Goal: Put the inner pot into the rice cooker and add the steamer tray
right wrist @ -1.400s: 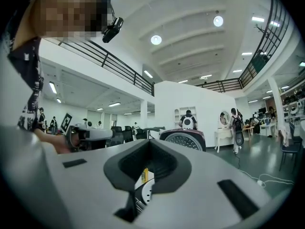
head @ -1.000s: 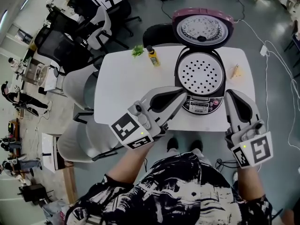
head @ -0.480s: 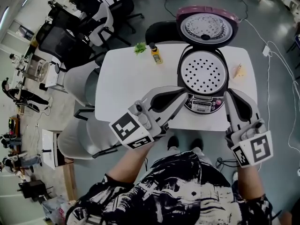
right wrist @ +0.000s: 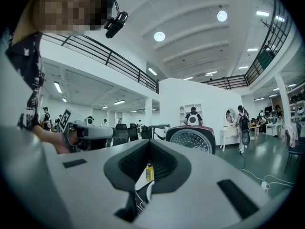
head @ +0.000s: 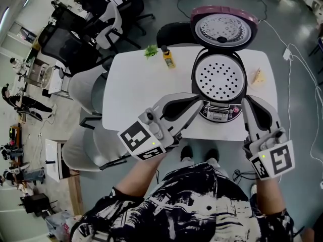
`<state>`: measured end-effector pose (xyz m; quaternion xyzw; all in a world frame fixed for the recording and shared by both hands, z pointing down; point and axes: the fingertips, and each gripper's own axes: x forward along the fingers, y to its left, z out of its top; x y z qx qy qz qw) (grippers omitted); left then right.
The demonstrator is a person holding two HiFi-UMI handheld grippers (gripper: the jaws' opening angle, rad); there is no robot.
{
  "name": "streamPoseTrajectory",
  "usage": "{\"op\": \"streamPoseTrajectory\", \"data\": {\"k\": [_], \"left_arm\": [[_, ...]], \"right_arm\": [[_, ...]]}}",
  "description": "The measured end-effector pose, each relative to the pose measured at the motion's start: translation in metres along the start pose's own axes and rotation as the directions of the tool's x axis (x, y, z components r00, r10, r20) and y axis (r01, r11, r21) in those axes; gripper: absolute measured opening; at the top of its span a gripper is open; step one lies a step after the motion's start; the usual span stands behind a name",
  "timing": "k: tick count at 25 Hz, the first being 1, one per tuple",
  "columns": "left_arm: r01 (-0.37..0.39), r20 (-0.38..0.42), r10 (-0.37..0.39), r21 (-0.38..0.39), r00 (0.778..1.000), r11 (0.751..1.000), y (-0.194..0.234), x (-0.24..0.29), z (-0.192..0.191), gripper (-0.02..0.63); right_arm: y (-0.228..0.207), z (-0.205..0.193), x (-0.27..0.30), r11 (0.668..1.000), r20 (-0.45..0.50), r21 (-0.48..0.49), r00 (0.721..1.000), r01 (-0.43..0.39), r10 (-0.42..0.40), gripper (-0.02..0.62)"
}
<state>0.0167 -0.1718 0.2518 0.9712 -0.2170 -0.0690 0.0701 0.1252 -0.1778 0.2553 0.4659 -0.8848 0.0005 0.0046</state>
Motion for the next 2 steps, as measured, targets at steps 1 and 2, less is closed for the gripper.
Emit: {"op": "streamPoseTrajectory", "data": {"k": [1, 2], "left_arm": [[0.001, -0.001, -0.001, 0.0, 1.0, 1.0, 0.0, 0.0001, 0.0001, 0.005], [0.001, -0.001, -0.001, 0.0, 1.0, 1.0, 0.0, 0.0003, 0.0002, 0.005]], "right_arm": [[0.0, 0.0001, 0.0002, 1.0, -0.001, -0.001, 1.0, 0.0, 0.0, -0.002], [-0.0001, 0.0002, 0.0004, 1.0, -0.001, -0.002, 1.0, 0.0, 0.0, -0.002]]}}
